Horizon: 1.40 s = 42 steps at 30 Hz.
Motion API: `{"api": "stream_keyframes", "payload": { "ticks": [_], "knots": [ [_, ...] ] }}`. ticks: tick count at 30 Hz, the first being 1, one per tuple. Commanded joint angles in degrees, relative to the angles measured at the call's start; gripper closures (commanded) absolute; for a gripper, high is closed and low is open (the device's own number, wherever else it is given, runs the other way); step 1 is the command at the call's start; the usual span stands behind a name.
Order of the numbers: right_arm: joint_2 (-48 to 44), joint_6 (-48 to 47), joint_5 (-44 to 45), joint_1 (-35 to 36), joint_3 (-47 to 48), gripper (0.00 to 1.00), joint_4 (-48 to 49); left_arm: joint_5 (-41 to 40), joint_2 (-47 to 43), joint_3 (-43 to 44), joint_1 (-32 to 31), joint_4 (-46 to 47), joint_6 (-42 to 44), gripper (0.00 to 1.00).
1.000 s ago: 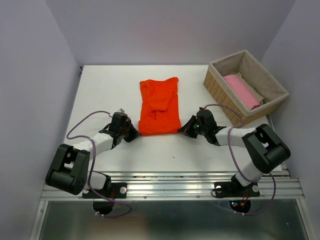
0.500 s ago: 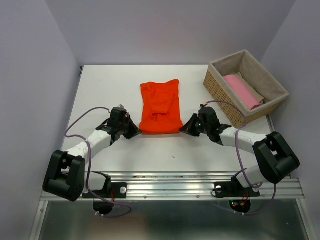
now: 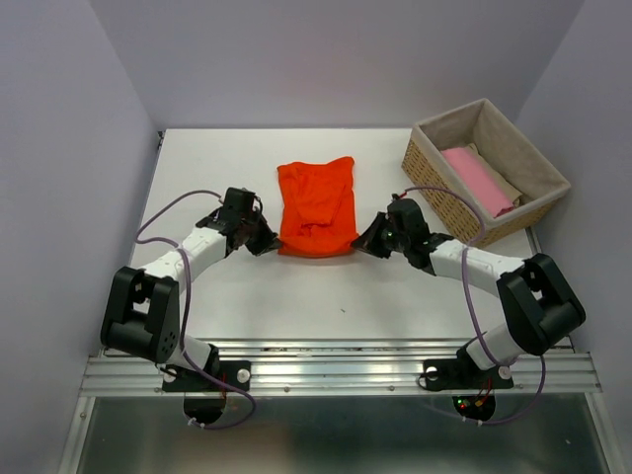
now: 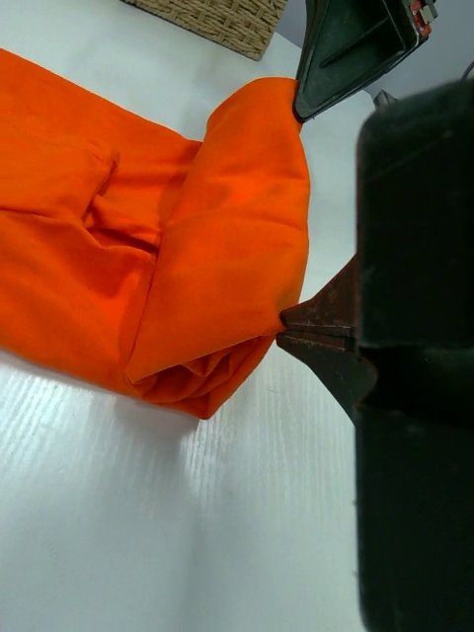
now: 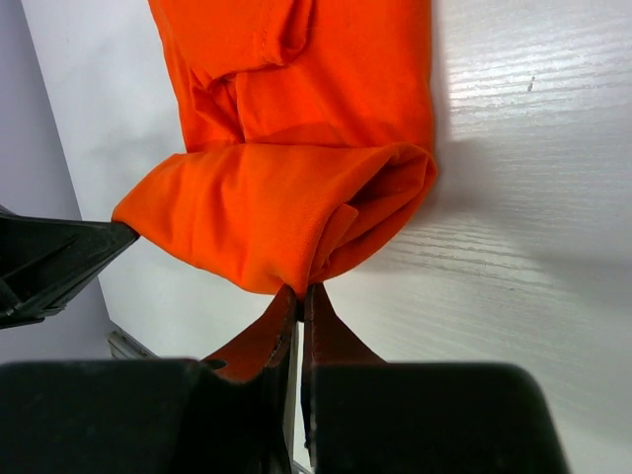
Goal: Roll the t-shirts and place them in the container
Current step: Roll the T-shirt to the center of the board.
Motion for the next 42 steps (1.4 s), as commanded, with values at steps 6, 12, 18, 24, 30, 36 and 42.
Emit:
{"api": "stream_keyframes", "payload": {
  "ticks": [6,12,18,24,30,36,42],
  "knots": [
    [3.20,-0.87,0.81,-1.17,6.52,0.99,0.28,-0.23,3.45,7.93,1.43,-2.51,3.34,1.00],
    [6.10,-1.13,-0.15,-2.84,10.12,0.99,0.10,0.04,7.66,14.24,1.78,-3.65,5.45,1.00],
    [9.61,-1.22,-1.29,-3.89,14.34,0.99,-0.25,-0.14,12.40,20.31,2.39,-4.79,7.56,1.00],
    [14.19,-1.31,-2.26,-5.04,18.12,0.98,-0.34,0.65,18.91,24.27,3.10,-4.09,8.79,1.00],
    [19.02,-1.31,-2.70,-6.97,21.28,0.93,-0.25,0.92,22.87,26.83,3.36,-4.01,9.67,1.00],
    [18.60,-2.45,-2.71,-7.58,21.99,0.73,-0.34,1.01,24.11,29.03,3.63,-4.71,10.11,0.78],
    [13.68,-8.07,1.25,-7.58,21.91,0.59,-4.73,-6.10,17.70,28.94,3.36,-6.20,10.90,0.61]
  ]
}}
